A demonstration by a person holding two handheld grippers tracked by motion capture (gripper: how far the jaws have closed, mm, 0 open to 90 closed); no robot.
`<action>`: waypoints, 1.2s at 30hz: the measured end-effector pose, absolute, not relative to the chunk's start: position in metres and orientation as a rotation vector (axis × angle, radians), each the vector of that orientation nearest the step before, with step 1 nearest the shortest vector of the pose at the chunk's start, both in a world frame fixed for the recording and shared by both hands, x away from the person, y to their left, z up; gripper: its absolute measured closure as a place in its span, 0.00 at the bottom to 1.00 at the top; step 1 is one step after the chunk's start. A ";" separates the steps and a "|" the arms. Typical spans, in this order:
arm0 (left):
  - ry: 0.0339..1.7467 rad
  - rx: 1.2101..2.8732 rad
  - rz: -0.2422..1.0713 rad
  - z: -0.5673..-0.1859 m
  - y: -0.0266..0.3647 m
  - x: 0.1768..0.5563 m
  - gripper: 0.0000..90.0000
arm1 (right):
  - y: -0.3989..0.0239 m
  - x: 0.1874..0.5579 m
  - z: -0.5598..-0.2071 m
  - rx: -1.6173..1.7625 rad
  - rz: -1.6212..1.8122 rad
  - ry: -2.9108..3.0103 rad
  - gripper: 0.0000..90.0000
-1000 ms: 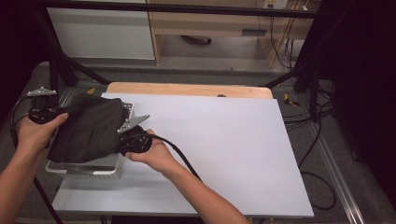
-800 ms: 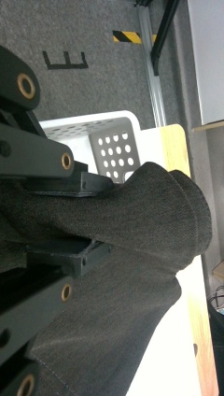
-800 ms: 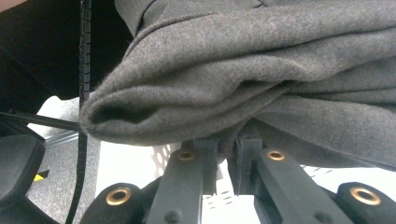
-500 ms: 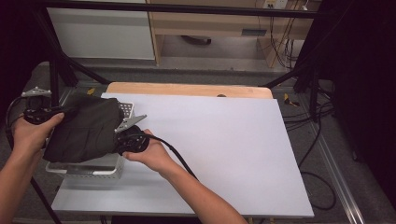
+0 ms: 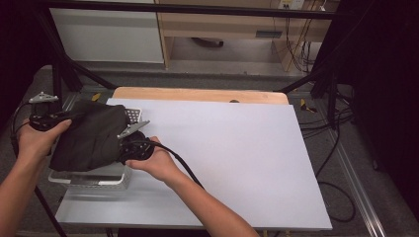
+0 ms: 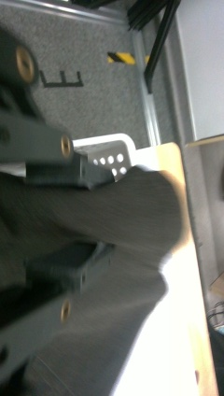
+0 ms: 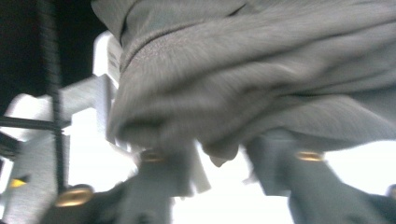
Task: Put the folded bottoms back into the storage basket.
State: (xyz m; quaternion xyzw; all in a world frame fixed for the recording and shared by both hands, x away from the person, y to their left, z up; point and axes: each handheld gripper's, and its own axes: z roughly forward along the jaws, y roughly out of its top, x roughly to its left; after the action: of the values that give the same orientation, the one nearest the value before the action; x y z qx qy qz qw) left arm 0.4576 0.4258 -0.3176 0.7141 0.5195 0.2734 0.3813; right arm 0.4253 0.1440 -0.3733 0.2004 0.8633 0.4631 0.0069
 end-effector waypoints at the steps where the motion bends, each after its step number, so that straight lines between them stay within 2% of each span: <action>1: 1.311 1.813 0.710 -0.316 0.425 0.456 0.55 | 0.142 0.423 -0.371 0.640 1.415 2.700 0.53; 2: 1.300 1.812 0.719 -0.314 0.423 0.453 0.55 | 0.138 0.420 -0.367 0.632 1.405 2.699 0.49; 9: 1.252 1.831 0.738 -0.299 0.405 0.432 0.45 | 0.104 0.408 -0.338 0.578 1.459 2.600 0.42; 18: 1.183 1.843 0.749 -0.288 0.376 0.408 0.31 | 0.073 0.412 -0.331 0.661 1.490 2.548 0.30; 26: 1.160 1.828 0.764 -0.295 0.352 0.391 0.22 | 0.059 0.417 -0.327 0.701 1.485 2.529 0.17; 36: 1.123 1.825 0.751 -0.309 0.327 0.374 0.15 | 0.046 0.420 -0.318 0.746 1.522 2.483 0.08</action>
State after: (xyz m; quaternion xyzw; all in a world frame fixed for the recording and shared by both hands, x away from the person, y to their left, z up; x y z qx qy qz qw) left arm 0.3738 0.3273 -0.3092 0.7287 0.4484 0.3000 0.4218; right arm 0.4200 0.0463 -0.3182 0.2475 0.8241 0.5050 0.0676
